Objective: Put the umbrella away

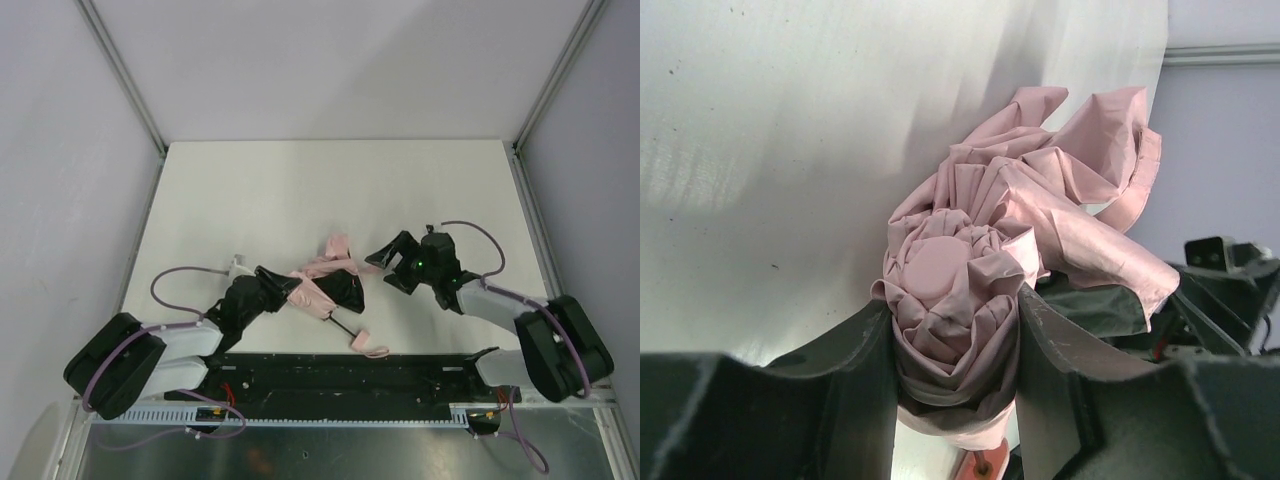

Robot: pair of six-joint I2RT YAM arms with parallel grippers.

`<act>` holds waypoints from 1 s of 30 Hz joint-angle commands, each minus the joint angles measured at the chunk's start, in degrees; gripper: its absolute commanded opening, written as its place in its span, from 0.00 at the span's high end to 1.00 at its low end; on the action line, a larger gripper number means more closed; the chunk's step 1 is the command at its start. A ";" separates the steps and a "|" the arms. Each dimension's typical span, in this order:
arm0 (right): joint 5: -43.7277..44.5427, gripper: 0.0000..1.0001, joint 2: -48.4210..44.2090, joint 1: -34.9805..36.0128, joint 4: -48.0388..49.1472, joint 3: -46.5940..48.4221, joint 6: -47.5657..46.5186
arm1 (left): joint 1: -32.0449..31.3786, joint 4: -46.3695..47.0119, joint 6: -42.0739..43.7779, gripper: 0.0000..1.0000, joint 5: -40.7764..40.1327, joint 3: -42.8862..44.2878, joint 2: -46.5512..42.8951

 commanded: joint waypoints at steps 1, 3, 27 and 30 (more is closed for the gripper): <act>4.43 0.10 7.68 -0.58 15.96 -0.63 9.03 | -0.26 -2.04 4.39 1.00 -0.27 -1.18 -1.06; 3.05 0.12 12.69 -0.25 21.18 -1.20 13.73 | -0.28 -1.98 4.20 1.00 -0.22 -1.39 -0.99; 20.97 1.00 2.97 1.83 1.78 12.92 -1.95 | -0.79 -1.79 4.28 1.00 -1.21 -2.03 -0.61; 22.67 1.00 -0.53 1.51 -0.71 15.37 -2.98 | -0.78 -1.76 4.27 1.00 -1.28 -2.41 -1.11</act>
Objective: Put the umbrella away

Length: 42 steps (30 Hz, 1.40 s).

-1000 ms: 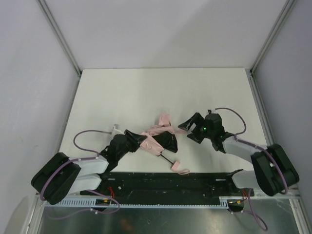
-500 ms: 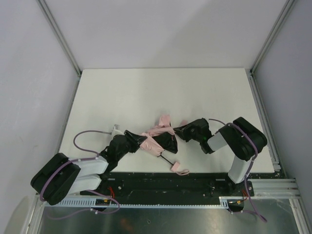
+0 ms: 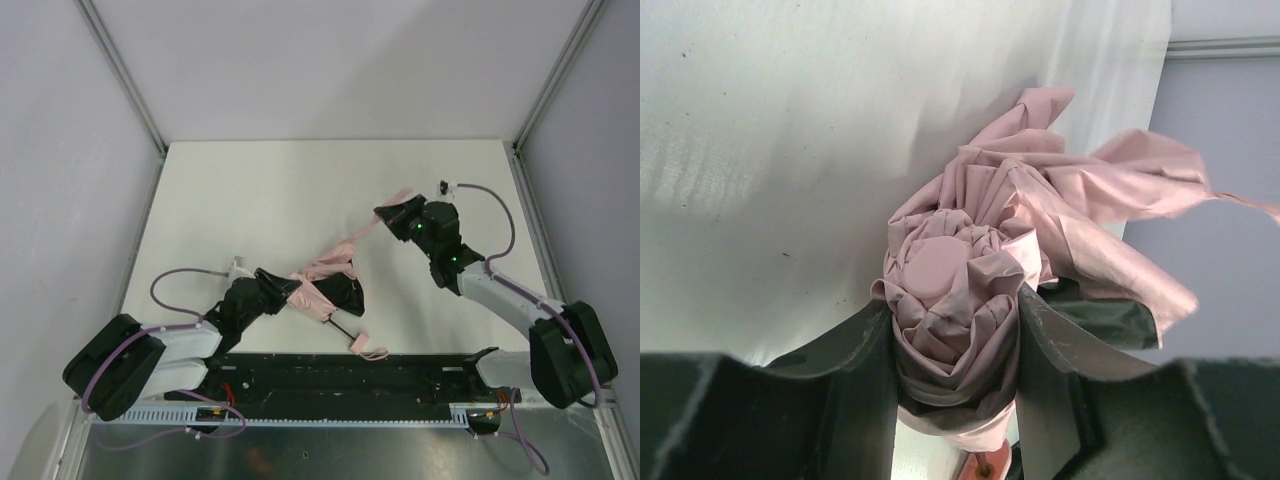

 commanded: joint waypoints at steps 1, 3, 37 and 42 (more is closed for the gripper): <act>7.28 1.00 -4.08 -0.34 -10.74 4.49 -7.30 | -0.53 -1.99 3.97 1.00 -1.97 -1.56 -0.52; 9.75 1.00 -4.35 -0.37 -13.71 6.42 -4.52 | -0.55 -1.98 3.62 1.00 -1.85 -1.80 -0.63; 10.20 0.30 36.87 -3.04 -4.97 34.36 -40.28 | -0.89 -2.40 -1.32 1.00 1.66 -0.67 1.33; -0.86 0.16 28.84 -4.00 -19.87 33.31 -44.18 | -0.90 -2.81 -2.33 1.00 2.26 -0.75 1.36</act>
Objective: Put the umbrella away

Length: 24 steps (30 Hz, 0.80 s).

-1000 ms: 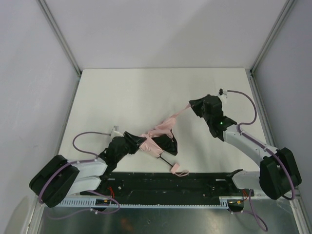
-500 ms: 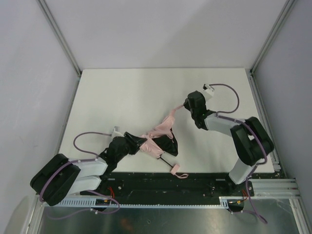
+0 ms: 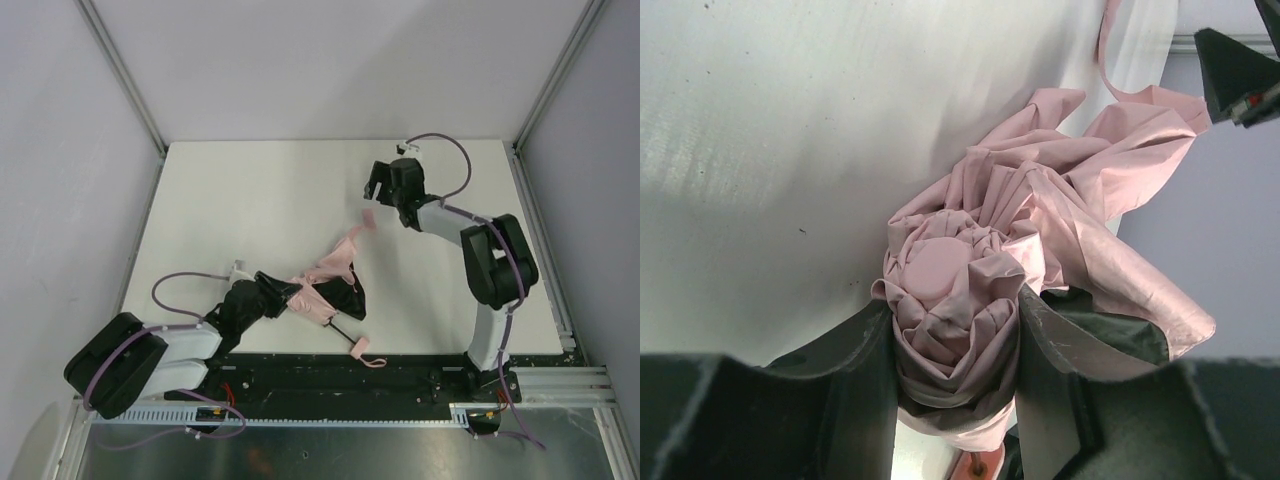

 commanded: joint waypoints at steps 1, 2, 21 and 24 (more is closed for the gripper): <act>-15.76 0.15 -9.39 -0.36 -13.56 -1.71 -6.40 | -0.68 -3.68 0.24 1.00 0.87 0.54 0.75; -20.32 0.15 -11.36 -0.51 -13.60 -3.97 -6.12 | -0.68 -3.65 0.23 1.00 1.02 0.55 0.66; -26.67 0.40 3.56 4.42 76.77 -38.42 40.08 | -1.86 -4.60 -0.69 1.00 0.57 -0.41 -3.17; -26.74 0.40 5.80 4.55 77.31 -35.52 38.40 | -2.07 -4.85 -0.73 1.00 0.41 -0.30 -3.13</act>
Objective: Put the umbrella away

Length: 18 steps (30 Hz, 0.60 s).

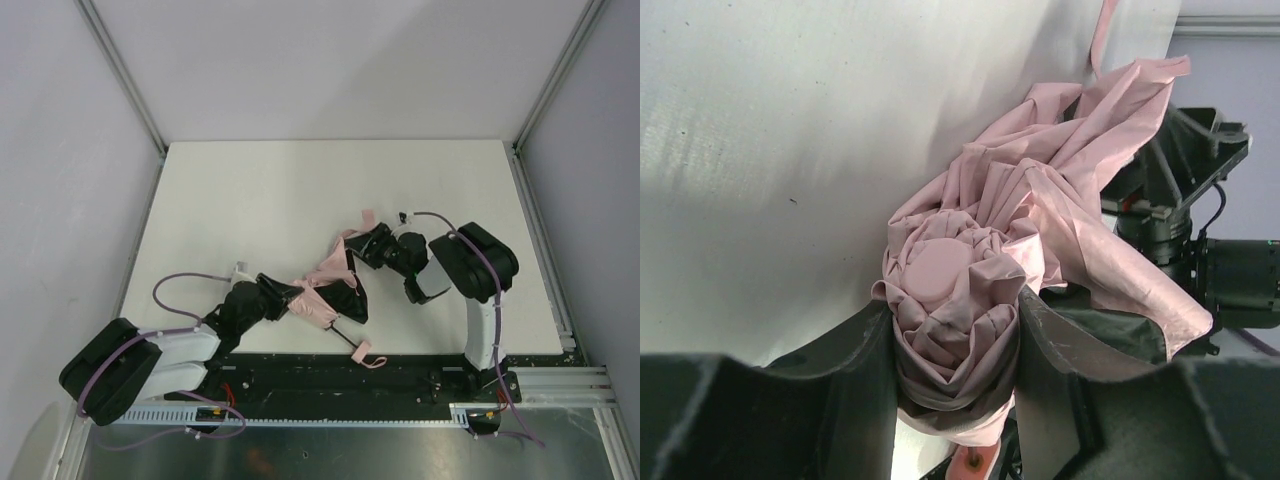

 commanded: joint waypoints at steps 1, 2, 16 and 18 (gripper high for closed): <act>0.33 0.40 3.02 -0.18 21.46 4.84 1.42 | -0.92 -2.03 0.23 1.00 -0.61 -0.20 -0.39; 0.21 0.40 3.80 -0.50 21.42 5.94 1.27 | -1.02 -2.08 0.18 1.00 -0.68 -0.12 -0.21; -1.37 0.91 5.70 -9.32 -1.77 23.78 -6.03 | -1.53 -2.21 -0.37 1.00 -0.74 -0.14 0.91; 1.92 0.92 1.36 -9.57 -24.00 30.28 -15.27 | -1.52 -2.21 -0.61 1.00 -0.81 -0.28 0.86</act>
